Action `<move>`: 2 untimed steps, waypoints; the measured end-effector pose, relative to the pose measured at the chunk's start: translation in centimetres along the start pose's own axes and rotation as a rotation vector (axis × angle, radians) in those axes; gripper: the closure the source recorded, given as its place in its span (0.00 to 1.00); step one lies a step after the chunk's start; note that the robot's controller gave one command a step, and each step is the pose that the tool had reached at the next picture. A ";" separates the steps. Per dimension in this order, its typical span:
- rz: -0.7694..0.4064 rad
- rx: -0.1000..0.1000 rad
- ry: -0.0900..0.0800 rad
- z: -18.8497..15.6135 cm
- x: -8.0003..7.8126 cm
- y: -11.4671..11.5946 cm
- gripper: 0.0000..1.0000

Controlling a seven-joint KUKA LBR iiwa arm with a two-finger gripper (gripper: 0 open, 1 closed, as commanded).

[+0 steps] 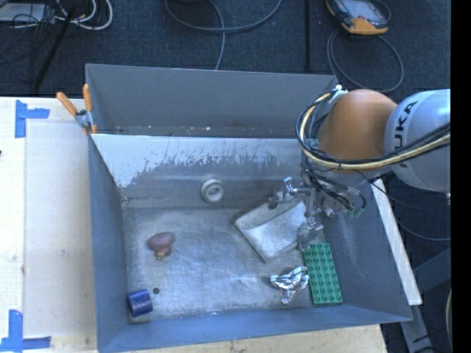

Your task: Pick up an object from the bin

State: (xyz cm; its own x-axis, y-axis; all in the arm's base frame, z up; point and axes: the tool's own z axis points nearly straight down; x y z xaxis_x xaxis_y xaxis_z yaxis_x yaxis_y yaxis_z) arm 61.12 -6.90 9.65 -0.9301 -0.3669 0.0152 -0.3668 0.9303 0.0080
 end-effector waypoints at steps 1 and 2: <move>-0.091 0.001 -0.006 1.7 -0.4 -0.3 0.00; -0.130 0.008 -0.022 1.7 0.1 -0.1 0.00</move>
Offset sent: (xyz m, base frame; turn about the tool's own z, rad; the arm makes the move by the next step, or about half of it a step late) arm 0.0022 -0.0040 -0.0265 -0.0937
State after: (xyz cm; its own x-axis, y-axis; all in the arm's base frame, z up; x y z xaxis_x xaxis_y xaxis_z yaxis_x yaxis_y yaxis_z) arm 61.03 -7.03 7.95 -0.8749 -0.4843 -0.0072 -0.4843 0.8749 0.0007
